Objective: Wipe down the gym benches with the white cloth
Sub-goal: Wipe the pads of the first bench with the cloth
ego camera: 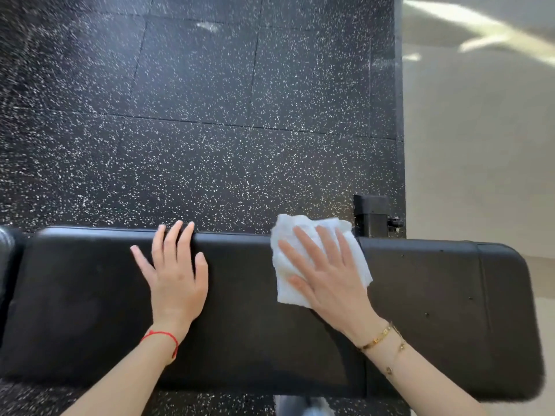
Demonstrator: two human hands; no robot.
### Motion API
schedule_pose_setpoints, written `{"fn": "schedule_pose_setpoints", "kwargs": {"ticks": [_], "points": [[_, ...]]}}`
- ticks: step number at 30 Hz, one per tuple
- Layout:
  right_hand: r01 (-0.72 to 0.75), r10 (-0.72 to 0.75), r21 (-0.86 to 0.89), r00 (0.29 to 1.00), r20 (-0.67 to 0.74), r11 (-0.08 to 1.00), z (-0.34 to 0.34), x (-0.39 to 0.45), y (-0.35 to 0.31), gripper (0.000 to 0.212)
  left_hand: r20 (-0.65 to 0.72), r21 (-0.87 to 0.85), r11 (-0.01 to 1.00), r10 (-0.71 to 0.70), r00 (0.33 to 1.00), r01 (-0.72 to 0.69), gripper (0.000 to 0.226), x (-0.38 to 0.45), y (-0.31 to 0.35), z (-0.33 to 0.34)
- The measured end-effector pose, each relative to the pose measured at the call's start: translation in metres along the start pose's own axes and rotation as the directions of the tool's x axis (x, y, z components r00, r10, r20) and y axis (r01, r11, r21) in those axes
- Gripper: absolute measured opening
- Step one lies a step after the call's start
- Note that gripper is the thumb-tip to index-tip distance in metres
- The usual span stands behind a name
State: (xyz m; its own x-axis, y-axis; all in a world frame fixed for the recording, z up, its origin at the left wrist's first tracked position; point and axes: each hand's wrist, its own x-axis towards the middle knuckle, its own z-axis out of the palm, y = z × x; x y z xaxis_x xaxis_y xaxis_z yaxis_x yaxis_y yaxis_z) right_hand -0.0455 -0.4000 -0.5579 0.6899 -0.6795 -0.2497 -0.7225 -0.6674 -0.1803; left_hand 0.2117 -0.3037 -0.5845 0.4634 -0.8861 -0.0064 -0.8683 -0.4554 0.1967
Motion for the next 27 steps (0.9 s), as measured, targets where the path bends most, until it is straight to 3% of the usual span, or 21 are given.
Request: {"fn": "schedule_pose_setpoints", "kwargs": {"ticks": [5,13,21,27], "points": [[0.149,-0.149,-0.005,0.988,-0.048,0.989,0.027,-0.029,-0.031,0.056,-0.022,-0.063,0.987,0.147,0.989,-0.149,0.049,-0.005,-0.006,-0.001],[-0.133,0.124,-0.063,0.983,-0.136,0.989,0.024,0.020,-0.041,0.061,-0.108,-0.128,0.973,0.179,0.978,-0.192,0.047,-0.009,-0.008,0.003],[0.052,-0.073,-0.100,0.972,-0.222,0.994,0.060,-0.059,-0.078,0.059,-0.092,-0.106,0.971,0.203,0.975,-0.212,0.053,-0.046,-0.026,0.011],[-0.179,0.163,-0.038,0.949,-0.270,0.983,0.050,-0.043,-0.041,0.056,-0.091,-0.116,0.963,0.233,0.968,-0.243,0.053,-0.077,-0.033,0.013]]}}
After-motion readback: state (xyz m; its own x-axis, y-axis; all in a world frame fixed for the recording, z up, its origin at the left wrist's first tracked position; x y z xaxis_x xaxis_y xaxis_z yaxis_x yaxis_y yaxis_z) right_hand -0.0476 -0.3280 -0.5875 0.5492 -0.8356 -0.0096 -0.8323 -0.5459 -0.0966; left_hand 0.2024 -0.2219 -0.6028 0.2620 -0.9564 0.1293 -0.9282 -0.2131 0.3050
